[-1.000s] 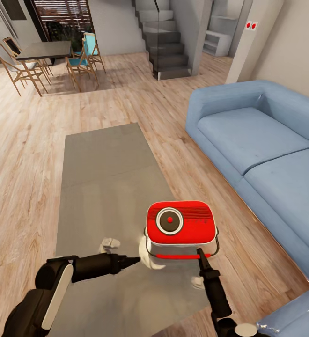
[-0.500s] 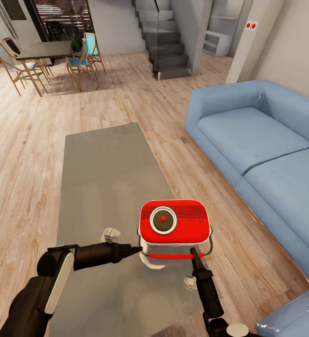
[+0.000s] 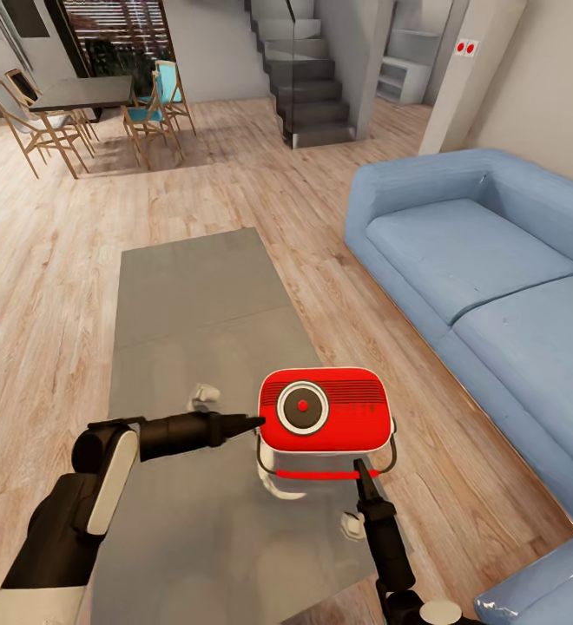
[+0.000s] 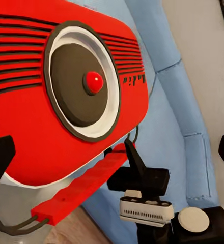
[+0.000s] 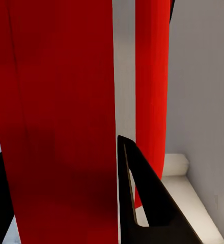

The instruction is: Turn on the radio receiver that's on the table in the living room.

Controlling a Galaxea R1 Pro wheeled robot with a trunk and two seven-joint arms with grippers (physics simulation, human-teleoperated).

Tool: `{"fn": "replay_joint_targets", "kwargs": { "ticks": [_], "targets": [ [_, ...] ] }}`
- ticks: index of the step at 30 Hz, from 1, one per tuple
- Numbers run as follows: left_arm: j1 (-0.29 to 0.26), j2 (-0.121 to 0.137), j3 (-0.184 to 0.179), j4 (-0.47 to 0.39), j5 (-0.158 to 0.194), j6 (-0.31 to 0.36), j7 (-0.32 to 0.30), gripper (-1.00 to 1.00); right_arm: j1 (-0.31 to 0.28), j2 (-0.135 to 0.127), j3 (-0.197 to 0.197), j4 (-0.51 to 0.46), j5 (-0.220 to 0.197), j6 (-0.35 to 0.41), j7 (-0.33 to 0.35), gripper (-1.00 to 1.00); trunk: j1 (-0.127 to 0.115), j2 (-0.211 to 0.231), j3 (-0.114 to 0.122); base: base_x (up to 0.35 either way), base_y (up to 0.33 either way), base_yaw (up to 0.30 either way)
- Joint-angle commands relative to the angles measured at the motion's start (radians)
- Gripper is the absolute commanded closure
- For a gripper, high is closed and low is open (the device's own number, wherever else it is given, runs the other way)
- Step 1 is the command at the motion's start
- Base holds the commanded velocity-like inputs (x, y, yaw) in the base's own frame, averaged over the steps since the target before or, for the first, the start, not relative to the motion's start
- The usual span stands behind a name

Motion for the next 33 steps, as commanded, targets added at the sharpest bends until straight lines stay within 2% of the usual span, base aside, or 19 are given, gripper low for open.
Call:
{"fn": "replay_joint_targets", "kwargs": {
  "ticks": [1,3,8,9,28,29,30,33],
  "targets": [
    [-0.001,0.001,0.0,0.0,0.01,0.0,0.0,-1.0,0.0,-0.001,0.001,-0.001,0.003,0.0,-0.001,1.0,0.0,0.0,0.0,0.0,0.0,0.0],
    [-0.002,0.006,0.0,0.0,0.033,0.001,0.0,-1.0,0.0,-0.002,0.0,-0.001,0.003,0.001,-0.001,1.0,0.0,0.0,0.0,0.0,0.0,0.0],
    [-0.003,0.039,0.014,0.0,0.076,0.001,0.0,-1.0,0.0,-0.004,0.0,-0.001,0.003,0.001,-0.001,1.0,0.0,0.0,0.0,0.0,0.0,0.0],
    [-0.003,0.042,0.015,0.0,0.084,0.001,0.0,1.0,0.0,-0.005,0.0,-0.001,0.003,0.0,-0.001,1.0,0.0,0.0,0.0,0.0,0.0,0.0],
    [-0.003,0.049,0.018,0.0,0.098,0.002,-0.001,1.0,0.0,-0.005,0.0,-0.06,-0.008,0.003,-0.001,1.0,0.0,0.0,0.0,0.0,0.0,0.0],
    [-0.003,0.049,0.018,0.0,0.106,0.002,-0.001,1.0,0.0,-0.004,0.0,-0.06,-0.008,0.003,-0.001,1.0,0.0,0.0,0.0,0.0,0.0,0.0],
    [-0.003,0.049,0.018,0.0,0.138,0.002,-0.002,1.0,0.0,-0.001,0.0,-0.06,-0.01,0.002,0.0,1.0,0.0,0.0,0.0,0.0,0.0,0.0],
    [-0.003,0.048,0.018,0.0,0.148,0.001,-0.002,1.0,0.0,0.001,0.0,-0.06,-0.011,0.003,0.001,1.0,0.0,0.0,0.0,0.0,0.0,0.0]
  ]
}}
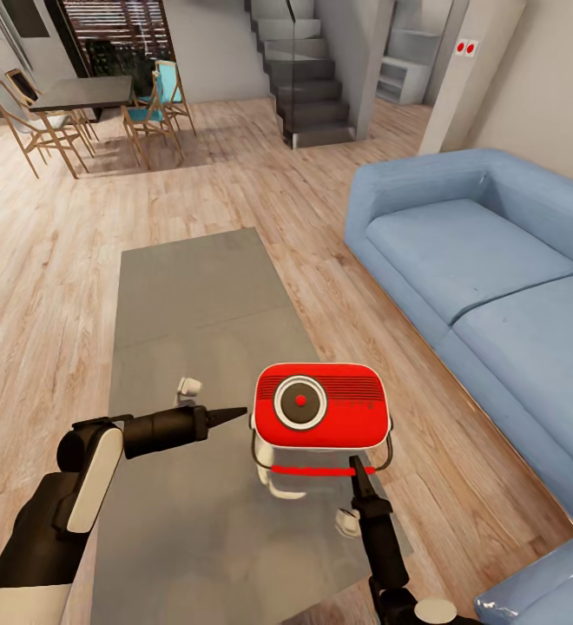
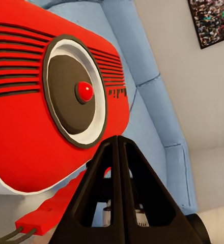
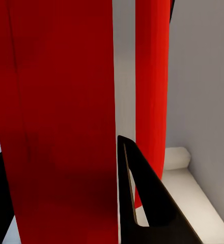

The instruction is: Turn on the radio receiver that's on the table in the living room.

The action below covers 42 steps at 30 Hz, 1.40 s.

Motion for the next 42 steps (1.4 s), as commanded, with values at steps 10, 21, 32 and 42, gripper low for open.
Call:
{"fn": "replay_joint_targets", "kwargs": {
  "ticks": [10,21,32,42],
  "targets": [
    [-0.005,-0.008,-0.003,-0.005,0.011,0.003,-0.006,1.0,0.001,0.008,0.003,-0.006,0.0,0.005,-0.005,1.0,0.0,0.0,0.0,0.0,0.0,0.0],
    [-0.005,-0.042,-0.027,-0.013,0.032,-0.003,-0.024,1.0,0.002,0.032,-0.001,-0.008,0.0,0.0,-0.004,1.0,0.0,0.0,0.0,0.0,0.0,0.0],
    [-0.005,-0.1,-0.087,-0.004,0.037,-0.005,-0.029,1.0,0.003,0.035,-0.003,-0.009,0.0,-0.003,-0.005,1.0,0.0,0.0,0.0,0.0,0.0,0.0],
    [-0.005,-0.125,-0.088,-0.005,0.039,-0.004,-0.031,1.0,0.003,0.034,-0.003,-0.009,0.0,-0.003,-0.003,1.0,0.0,0.0,0.0,0.0,0.0,0.0]
  ]
}}
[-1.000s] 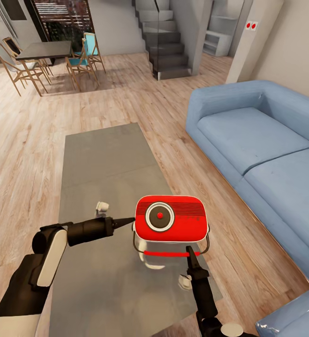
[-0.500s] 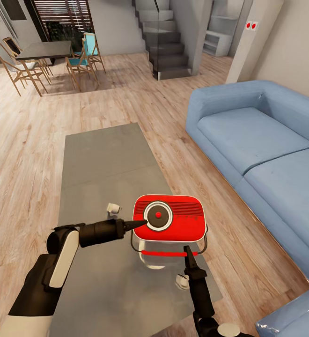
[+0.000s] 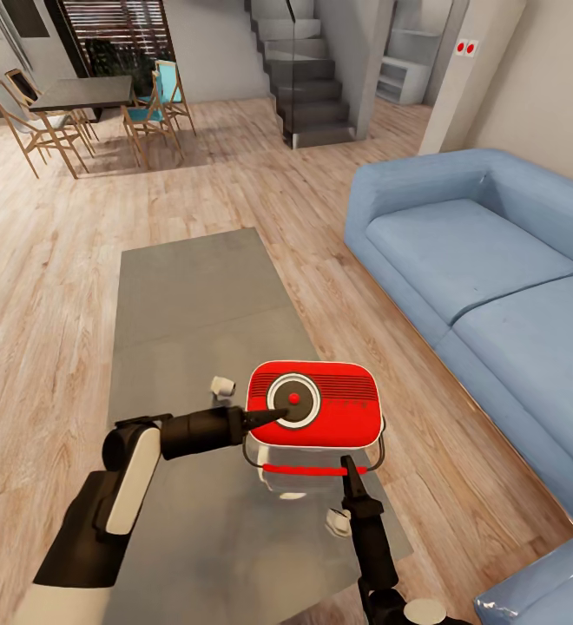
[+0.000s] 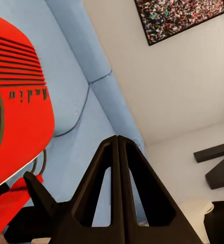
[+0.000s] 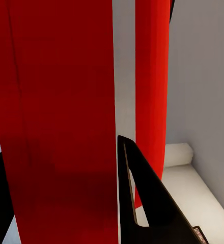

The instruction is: Turn on the radio receiver that's on the table in the living room.

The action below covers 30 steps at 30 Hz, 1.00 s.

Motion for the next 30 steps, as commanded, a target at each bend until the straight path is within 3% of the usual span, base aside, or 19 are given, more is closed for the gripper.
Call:
{"fn": "replay_joint_targets", "kwargs": {
  "ticks": [1,3,4,5,21,30],
  "targets": [
    [-0.001,-0.006,0.0,0.0,-0.001,0.0,0.001,1.0,0.0,0.0,0.001,-0.001,0.002,0.0,-0.001,1.0,0.0,0.0,0.0,0.0,0.0,0.0],
    [-0.003,-0.017,0.0,0.0,-0.002,0.0,0.004,1.0,0.0,0.0,0.001,-0.001,0.002,0.0,-0.001,1.0,0.0,0.0,0.0,0.0,0.0,0.0],
    [-0.004,-0.048,0.0,0.0,-0.002,0.0,0.004,1.0,0.0,0.0,0.001,-0.001,0.002,0.0,-0.001,1.0,0.0,0.0,0.0,0.0,0.0,0.0],
    [-0.007,-0.052,0.0,0.0,-0.002,0.0,0.005,1.0,0.0,0.0,0.001,-0.001,0.002,0.0,-0.001,1.0,0.0,0.0,0.0,0.0,0.0,0.0],
    [-0.05,-0.06,0.002,0.003,0.001,0.006,0.011,1.0,0.0,0.002,0.002,-0.001,0.002,-0.014,-0.007,1.0,0.0,0.0,0.0,0.0,0.0,0.0],
    [-0.052,-0.088,0.003,0.007,0.013,0.007,0.122,1.0,0.0,0.005,0.002,-0.001,0.002,-0.014,-0.007,1.0,0.0,0.0,0.0,0.0,0.0,0.0]
  ]
}}
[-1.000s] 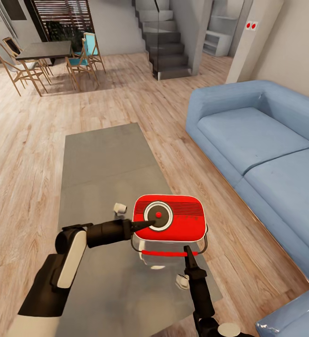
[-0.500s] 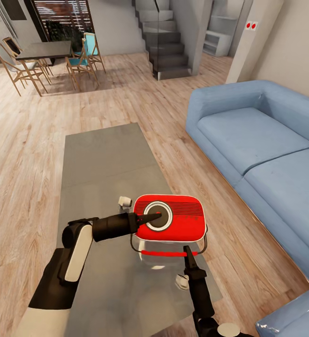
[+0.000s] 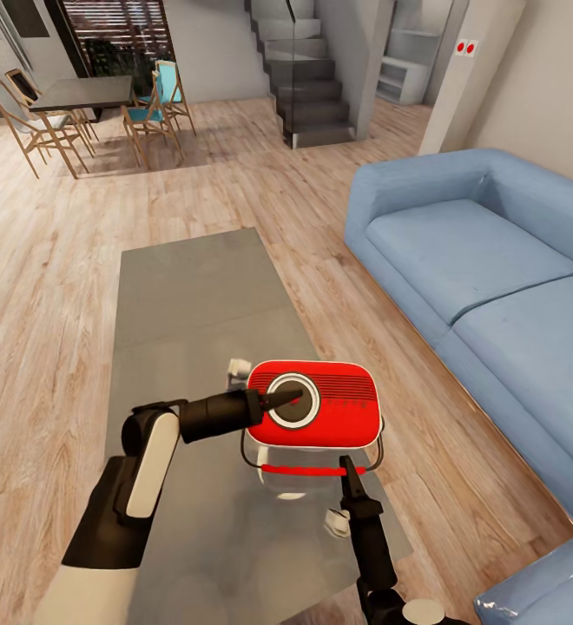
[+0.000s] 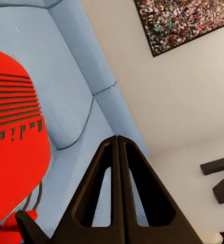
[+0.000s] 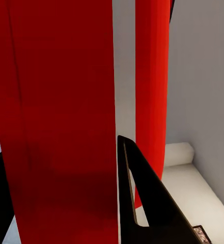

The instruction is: Turn on the radio receiver that's on the table in the living room.

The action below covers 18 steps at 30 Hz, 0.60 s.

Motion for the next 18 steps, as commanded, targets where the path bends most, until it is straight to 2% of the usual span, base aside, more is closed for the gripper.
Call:
{"fn": "replay_joint_targets", "kwargs": {
  "ticks": [1,7,12,18],
  "targets": [
    [-0.003,-0.002,0.0,0.0,0.005,0.0,0.01,1.0,0.0,0.0,0.001,-0.001,0.002,-0.001,-0.001,1.0,0.0,0.0,0.0,0.0,0.0,0.0],
    [-0.01,-0.004,0.0,0.004,0.014,0.0,0.038,1.0,0.0,0.0,0.001,-0.001,0.002,-0.001,-0.001,1.0,0.0,0.0,0.0,0.0,0.0,0.0],
    [-0.012,-0.006,0.0,0.005,0.019,0.0,0.107,1.0,0.0,-0.001,0.001,-0.001,0.002,-0.001,-0.001,1.0,0.0,0.0,0.0,0.0,0.0,0.0],
    [-0.012,-0.006,0.0,0.01,0.026,0.0,0.149,1.0,0.0,0.0,0.001,-0.001,0.002,-0.001,-0.002,1.0,0.0,0.0,0.0,0.0,0.021,0.0]
  ]
}}
